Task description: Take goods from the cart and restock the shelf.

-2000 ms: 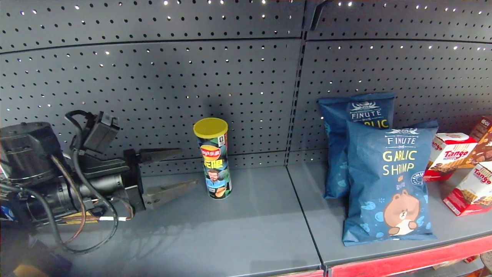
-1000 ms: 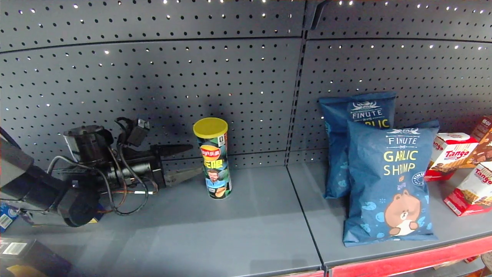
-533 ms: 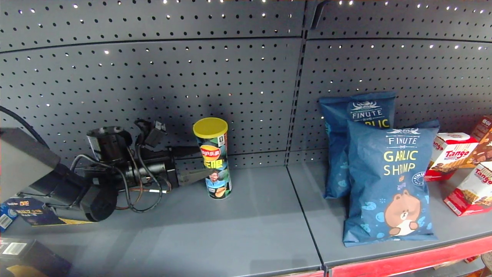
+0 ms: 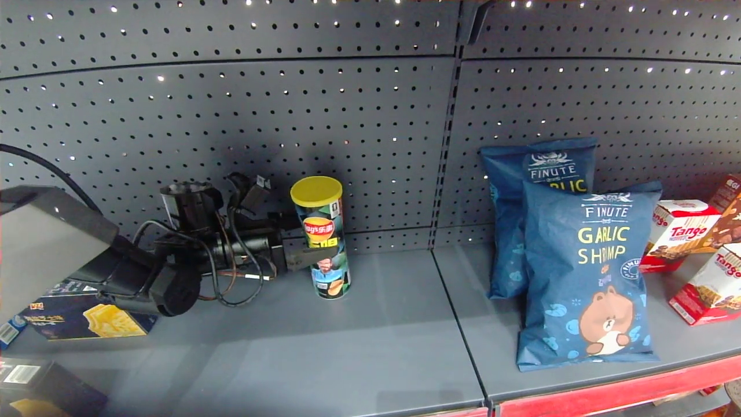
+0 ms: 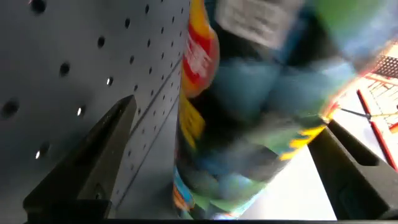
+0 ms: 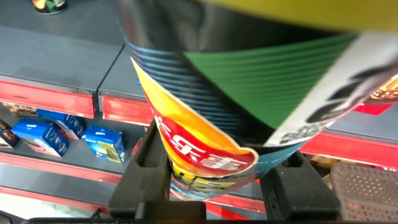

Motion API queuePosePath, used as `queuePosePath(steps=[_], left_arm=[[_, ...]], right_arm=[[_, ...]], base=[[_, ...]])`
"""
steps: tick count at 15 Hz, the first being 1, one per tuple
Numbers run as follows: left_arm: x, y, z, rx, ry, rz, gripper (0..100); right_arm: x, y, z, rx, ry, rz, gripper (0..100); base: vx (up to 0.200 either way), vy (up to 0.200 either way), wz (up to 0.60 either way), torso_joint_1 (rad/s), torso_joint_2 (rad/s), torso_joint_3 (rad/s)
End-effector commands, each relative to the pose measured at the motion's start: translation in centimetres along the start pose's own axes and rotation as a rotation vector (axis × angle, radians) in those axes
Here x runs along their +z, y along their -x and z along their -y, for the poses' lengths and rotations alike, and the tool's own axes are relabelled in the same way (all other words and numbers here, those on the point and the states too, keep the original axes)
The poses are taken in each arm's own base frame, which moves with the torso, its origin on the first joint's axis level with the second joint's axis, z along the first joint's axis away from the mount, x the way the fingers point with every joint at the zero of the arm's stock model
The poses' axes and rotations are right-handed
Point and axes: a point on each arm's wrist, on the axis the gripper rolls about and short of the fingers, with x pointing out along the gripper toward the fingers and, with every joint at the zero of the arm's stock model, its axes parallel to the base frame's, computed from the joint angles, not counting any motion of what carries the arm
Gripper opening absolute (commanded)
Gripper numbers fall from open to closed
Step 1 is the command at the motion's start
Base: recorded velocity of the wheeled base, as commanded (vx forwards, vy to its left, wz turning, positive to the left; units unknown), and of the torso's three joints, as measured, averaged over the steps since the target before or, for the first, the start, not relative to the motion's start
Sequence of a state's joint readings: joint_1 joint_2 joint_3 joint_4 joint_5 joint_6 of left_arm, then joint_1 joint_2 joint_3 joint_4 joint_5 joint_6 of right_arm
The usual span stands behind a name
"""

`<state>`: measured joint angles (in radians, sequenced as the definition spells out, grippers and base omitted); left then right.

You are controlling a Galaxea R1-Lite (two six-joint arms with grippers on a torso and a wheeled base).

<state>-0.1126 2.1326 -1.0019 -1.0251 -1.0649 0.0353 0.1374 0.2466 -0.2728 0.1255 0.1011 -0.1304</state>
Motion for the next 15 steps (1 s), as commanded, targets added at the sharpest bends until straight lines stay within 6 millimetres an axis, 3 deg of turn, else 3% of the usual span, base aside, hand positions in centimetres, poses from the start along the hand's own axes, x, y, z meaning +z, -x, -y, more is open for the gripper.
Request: queuePosePath(steps=[1, 5, 6, 12, 15], left_arm=[[0.0, -0.7, -0.3, -0.010, -0.004, 0.004, 100], [-0.2, -1.5, -0.2, -0.028, 0.025, 0.003, 100], [-0.5, -1.6, -0.3, -0.030, 0.029, 0.001, 0], [-0.6, -1.6, 0.1, -0.030, 0.032, -0.004, 0], [-0.3, -1.1, 1.6, -0.039, 0.034, -0.007, 0]], right_arm=[[0.0, 0.0, 0.0, 0.001, 0.000, 0.001, 0], [0.0, 0.0, 0.0, -0.001, 0.000, 0.001, 0], [0.0, 0.0, 0.0, -0.001, 0.000, 0.000, 0], [-0.3, -0.1, 0.0, -0.001, -0.001, -0.010, 0], [-0.4, -0.1, 0.0, -0.002, -0.001, -0.013, 0]], base=[[0.000, 0.000, 0.00, 0.000, 0.00, 0.000], [0.000, 0.000, 0.00, 0.000, 0.00, 0.000], [0.000, 0.000, 0.00, 0.000, 0.00, 0.000], [0.000, 0.000, 0.00, 0.000, 0.00, 0.000], [0.000, 0.000, 0.00, 0.000, 0.00, 0.000]])
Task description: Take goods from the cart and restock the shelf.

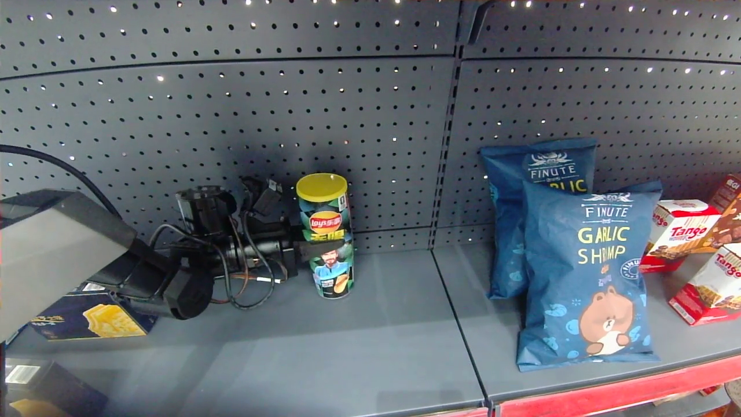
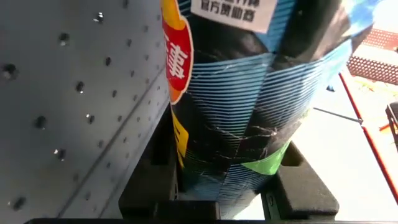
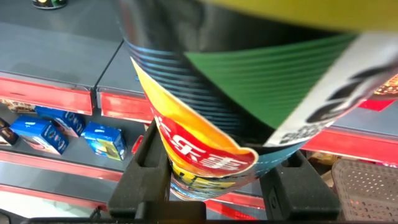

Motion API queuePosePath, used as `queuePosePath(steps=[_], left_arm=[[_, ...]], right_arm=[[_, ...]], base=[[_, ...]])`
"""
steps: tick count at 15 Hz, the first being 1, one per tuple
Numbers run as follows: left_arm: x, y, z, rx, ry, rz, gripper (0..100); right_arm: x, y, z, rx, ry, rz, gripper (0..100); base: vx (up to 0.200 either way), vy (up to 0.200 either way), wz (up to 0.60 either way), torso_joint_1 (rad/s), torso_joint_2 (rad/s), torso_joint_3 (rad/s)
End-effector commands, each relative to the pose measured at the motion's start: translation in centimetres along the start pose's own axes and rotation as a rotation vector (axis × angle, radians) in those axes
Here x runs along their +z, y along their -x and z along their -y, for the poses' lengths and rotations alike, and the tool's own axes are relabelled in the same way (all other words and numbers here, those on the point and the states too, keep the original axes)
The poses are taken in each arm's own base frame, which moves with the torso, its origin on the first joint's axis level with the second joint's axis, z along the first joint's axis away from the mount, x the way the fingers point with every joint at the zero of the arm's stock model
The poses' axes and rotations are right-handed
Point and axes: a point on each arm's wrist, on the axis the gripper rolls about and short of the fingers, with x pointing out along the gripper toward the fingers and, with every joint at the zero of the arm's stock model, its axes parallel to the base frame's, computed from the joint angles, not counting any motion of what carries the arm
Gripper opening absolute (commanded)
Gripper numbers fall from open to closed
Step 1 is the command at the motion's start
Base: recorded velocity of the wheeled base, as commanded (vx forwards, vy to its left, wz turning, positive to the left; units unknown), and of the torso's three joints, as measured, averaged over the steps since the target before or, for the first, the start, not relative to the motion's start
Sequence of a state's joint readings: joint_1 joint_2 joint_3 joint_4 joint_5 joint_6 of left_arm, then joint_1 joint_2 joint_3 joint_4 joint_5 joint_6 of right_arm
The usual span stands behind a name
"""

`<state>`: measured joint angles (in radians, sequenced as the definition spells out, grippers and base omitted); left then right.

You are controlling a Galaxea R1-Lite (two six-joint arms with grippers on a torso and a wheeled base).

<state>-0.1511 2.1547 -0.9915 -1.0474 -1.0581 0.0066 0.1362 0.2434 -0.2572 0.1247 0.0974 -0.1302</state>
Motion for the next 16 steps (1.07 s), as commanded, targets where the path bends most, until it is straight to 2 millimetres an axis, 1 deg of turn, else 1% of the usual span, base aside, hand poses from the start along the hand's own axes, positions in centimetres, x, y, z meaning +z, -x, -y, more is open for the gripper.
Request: queuePosePath(steps=[1, 4, 7, 9, 11, 12, 13, 16], left_arm=[[1.0, 1.1, 2.6, -0.009, -0.023, 0.002, 0], [1.7, 3.4, 6.1, 0.029, -0.031, -0.007, 0], [3.3, 5.4, 9.8, 0.094, -0.072, 0.011, 0], [3.8, 6.4, 11.5, 0.093, -0.091, 0.025, 0], [3.6, 7.7, 13.8, 0.093, -0.091, 0.027, 0], [3.4, 8.1, 14.4, 0.093, -0.091, 0.027, 0], [2.9, 8.8, 15.7, 0.092, -0.089, 0.026, 0], [1.7, 9.7, 17.4, 0.095, -0.082, 0.022, 0]], right_arm=[[-0.1, 0.0, 0.0, 0.001, 0.000, -0.001, 0], [-0.1, 0.0, 0.0, 0.001, 0.000, -0.001, 0], [-0.1, 0.0, 0.0, 0.001, 0.000, -0.002, 0], [-0.1, 0.0, 0.0, 0.002, 0.000, -0.004, 0], [0.0, 0.0, 0.0, 0.001, 0.000, -0.001, 0], [0.0, 0.0, 0.0, 0.001, 0.000, 0.001, 0], [-0.1, 0.0, 0.0, 0.000, 0.000, -0.001, 0], [-0.1, 0.0, 0.0, 0.002, 0.000, -0.004, 0]], base=[[0.000, 0.000, 0.00, 0.000, 0.00, 0.000], [0.000, 0.000, 0.00, 0.000, 0.00, 0.000], [0.000, 0.000, 0.00, 0.000, 0.00, 0.000], [0.000, 0.000, 0.00, 0.000, 0.00, 0.000], [0.000, 0.000, 0.00, 0.000, 0.00, 0.000], [0.000, 0.000, 0.00, 0.000, 0.00, 0.000], [0.000, 0.000, 0.00, 0.000, 0.00, 0.000], [0.000, 0.000, 0.00, 0.000, 0.00, 0.000]])
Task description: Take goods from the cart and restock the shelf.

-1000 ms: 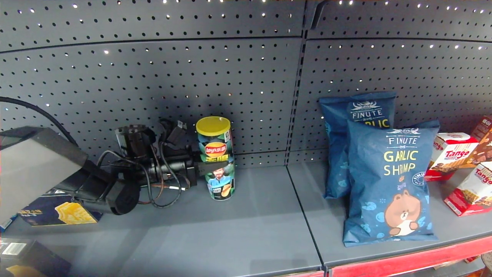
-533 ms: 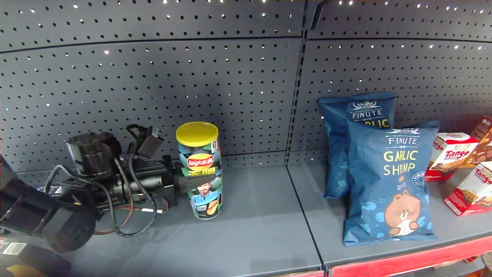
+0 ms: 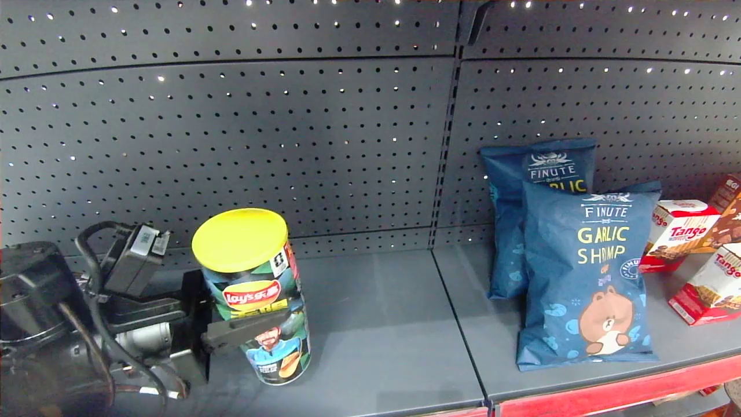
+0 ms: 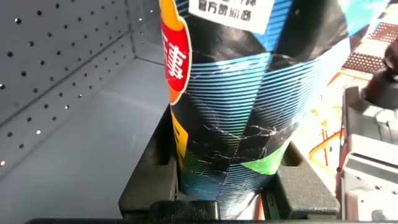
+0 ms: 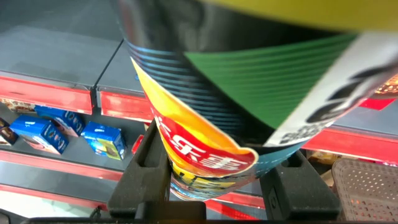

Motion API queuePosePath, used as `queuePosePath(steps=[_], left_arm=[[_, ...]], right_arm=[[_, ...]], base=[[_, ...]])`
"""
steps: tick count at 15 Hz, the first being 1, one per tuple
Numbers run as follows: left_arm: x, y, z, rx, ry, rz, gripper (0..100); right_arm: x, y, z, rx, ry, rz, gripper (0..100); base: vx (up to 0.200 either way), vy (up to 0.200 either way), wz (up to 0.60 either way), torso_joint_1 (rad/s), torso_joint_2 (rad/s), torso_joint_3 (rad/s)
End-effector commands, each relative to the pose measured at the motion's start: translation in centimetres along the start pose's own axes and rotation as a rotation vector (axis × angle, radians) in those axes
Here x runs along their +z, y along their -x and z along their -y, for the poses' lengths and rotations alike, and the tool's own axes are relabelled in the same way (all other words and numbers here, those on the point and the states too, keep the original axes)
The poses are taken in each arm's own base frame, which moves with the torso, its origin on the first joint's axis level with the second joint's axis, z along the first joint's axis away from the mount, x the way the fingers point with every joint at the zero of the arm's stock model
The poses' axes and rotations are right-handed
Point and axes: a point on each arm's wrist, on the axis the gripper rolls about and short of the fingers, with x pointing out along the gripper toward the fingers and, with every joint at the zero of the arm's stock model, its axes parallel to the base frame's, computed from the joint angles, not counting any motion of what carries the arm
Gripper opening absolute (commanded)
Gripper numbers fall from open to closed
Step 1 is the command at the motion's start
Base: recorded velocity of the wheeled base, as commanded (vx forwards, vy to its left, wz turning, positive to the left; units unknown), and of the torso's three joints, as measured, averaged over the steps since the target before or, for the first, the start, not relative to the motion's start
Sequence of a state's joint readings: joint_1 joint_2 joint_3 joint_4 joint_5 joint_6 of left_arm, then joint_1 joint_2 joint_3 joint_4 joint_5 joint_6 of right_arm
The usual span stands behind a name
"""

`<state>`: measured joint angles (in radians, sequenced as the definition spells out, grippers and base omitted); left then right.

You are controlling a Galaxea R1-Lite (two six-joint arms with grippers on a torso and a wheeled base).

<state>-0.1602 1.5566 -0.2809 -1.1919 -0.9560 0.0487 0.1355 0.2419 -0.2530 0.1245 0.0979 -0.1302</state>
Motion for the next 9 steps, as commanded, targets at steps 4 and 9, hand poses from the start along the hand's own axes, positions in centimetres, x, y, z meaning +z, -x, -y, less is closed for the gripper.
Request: queuePosePath(steps=[4, 9], left_arm=[[-0.8, 1.2, 1.8, 0.006, -0.015, 0.006, 0], [-2.3, 1.3, 1.9, 0.014, 0.025, -0.024, 0]], right_arm=[[-0.3, -0.1, 0.0, 0.002, -0.001, -0.009, 0], [-0.2, -0.1, 0.0, -0.001, -0.001, -0.008, 0]], base=[[0.000, 0.000, 0.00, 0.000, 0.00, 0.000], [0.000, 0.000, 0.00, 0.000, 0.00, 0.000]])
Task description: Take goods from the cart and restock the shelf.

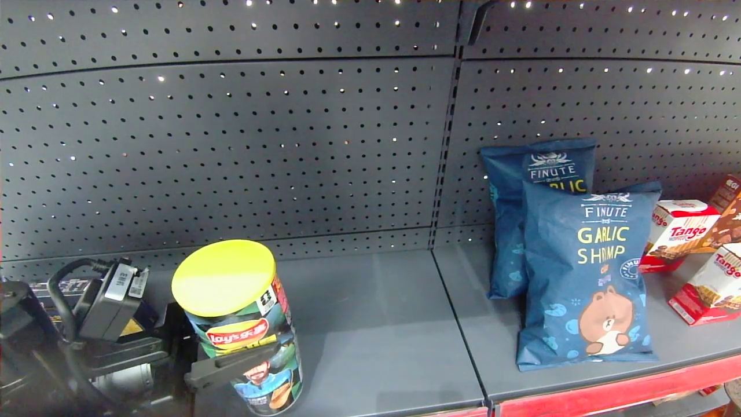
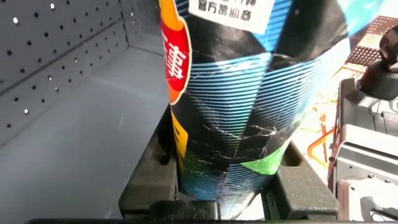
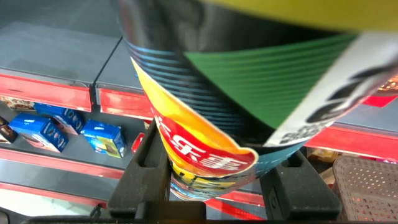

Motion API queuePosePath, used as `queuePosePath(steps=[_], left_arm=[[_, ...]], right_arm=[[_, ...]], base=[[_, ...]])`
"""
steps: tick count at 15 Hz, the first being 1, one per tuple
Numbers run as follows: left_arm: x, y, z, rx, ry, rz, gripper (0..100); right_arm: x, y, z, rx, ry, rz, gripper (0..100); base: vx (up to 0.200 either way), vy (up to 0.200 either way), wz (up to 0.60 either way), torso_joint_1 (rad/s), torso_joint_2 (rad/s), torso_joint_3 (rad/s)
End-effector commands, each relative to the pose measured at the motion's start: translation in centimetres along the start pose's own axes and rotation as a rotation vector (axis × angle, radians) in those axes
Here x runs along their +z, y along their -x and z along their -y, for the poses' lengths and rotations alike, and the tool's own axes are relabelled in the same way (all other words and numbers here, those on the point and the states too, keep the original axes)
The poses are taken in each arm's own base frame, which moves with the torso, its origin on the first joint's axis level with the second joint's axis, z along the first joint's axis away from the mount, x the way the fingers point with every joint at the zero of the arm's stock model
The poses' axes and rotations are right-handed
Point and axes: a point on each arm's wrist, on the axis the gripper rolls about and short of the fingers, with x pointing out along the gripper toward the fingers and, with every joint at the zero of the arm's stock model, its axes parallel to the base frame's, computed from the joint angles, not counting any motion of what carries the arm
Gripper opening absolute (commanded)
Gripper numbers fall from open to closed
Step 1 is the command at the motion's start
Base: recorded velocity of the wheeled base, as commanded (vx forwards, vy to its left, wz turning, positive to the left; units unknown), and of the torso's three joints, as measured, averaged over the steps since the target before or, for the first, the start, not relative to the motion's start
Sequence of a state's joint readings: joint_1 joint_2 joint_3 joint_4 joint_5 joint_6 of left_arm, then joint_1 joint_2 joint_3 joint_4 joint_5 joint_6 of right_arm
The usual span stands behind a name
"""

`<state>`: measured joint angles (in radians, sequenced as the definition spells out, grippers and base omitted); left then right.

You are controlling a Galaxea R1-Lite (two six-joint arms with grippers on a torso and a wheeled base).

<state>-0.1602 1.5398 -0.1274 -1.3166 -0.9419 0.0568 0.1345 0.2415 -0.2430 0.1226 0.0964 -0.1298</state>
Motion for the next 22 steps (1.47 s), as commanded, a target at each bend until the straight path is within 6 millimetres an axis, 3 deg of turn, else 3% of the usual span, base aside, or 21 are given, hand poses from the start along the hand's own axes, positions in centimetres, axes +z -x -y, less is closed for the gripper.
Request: queuePosePath(steps=[1, 15, 16, 22], left_arm=[[-1.0, -0.5, -0.6, 0.000, 0.029, -0.021, 0], [-3.2, -2.0, -2.7, -0.001, 0.069, -0.050, 0], [-3.2, -2.0, -2.7, 0.001, 0.069, -0.050, 100], [-3.2, -1.7, -2.2, -0.001, 0.069, -0.050, 100]], right_arm=[[0.0, 0.0, 0.0, 0.001, 0.001, 0.000, 0], [-0.1, 0.0, 0.0, -0.003, 0.000, -0.005, 0], [-0.2, 0.0, 0.0, -0.003, -0.001, -0.007, 0], [-0.3, -0.1, 0.0, -0.003, -0.001, -0.010, 0]], base=[[0.000, 0.000, 0.00, 0.000, 0.00, 0.000], [0.000, 0.000, 0.00, 0.000, 0.00, 0.000], [0.000, 0.000, 0.00, 0.000, 0.00, 0.000], [0.000, 0.000, 0.00, 0.000, 0.00, 0.000]])
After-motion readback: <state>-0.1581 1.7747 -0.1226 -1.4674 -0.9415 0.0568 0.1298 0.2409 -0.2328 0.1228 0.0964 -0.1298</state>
